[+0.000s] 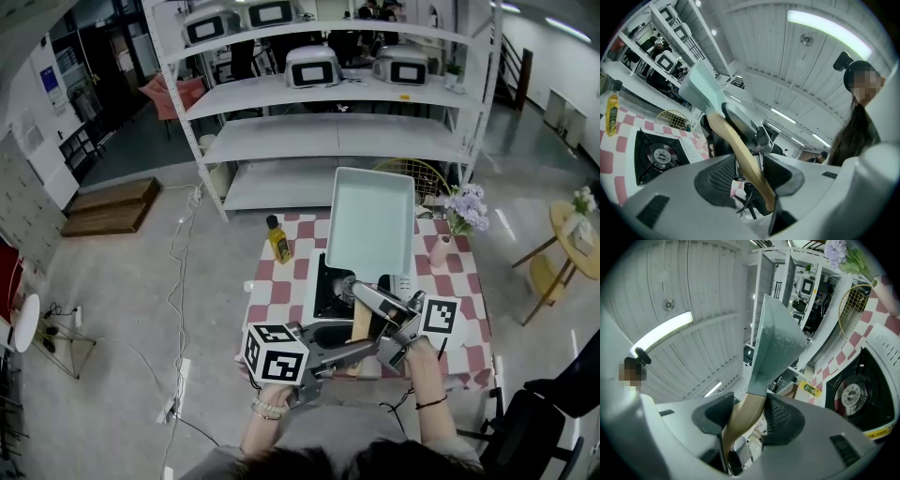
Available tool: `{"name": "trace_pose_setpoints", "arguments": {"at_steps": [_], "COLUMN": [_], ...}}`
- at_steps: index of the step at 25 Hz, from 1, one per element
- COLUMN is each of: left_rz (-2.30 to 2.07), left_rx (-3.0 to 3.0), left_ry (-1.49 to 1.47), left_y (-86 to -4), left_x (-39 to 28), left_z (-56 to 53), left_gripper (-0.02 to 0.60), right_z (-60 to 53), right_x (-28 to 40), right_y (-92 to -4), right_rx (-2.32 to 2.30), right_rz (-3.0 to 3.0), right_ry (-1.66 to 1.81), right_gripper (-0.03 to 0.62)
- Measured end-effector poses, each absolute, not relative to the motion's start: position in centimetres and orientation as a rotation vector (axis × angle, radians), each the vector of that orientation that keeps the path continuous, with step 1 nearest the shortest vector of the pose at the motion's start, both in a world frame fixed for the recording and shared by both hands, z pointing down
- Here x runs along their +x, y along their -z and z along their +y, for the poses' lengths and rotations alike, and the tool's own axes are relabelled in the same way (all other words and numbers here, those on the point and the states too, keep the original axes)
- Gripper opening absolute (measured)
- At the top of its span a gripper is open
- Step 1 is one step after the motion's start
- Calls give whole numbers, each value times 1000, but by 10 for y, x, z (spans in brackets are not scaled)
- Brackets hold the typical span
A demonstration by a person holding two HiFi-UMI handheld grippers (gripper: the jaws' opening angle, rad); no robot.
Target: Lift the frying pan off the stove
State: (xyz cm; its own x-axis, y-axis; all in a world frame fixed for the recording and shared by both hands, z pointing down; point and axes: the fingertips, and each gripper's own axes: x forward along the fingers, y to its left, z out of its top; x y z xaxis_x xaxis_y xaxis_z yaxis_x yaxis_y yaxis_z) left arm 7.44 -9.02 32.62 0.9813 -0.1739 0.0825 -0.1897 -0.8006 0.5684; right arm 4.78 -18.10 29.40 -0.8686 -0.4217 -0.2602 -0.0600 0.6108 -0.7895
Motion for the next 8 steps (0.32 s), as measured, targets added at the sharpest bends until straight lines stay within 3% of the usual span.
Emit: {"name": "trace_pose_setpoints", "arguments": {"at_steps": [8], "left_rz": [-254], "left_rx": [2515], "left_ry": [-27], "left_y": [-326], "left_x": [73], "left_z": [-92], "left_gripper": [196], "right_z": [-182], "right_x": [46], "right_y": [-295], "right_rx": [-371], "right_rz": [2410], "right_ry": [1171], "right_gripper": [210]}}
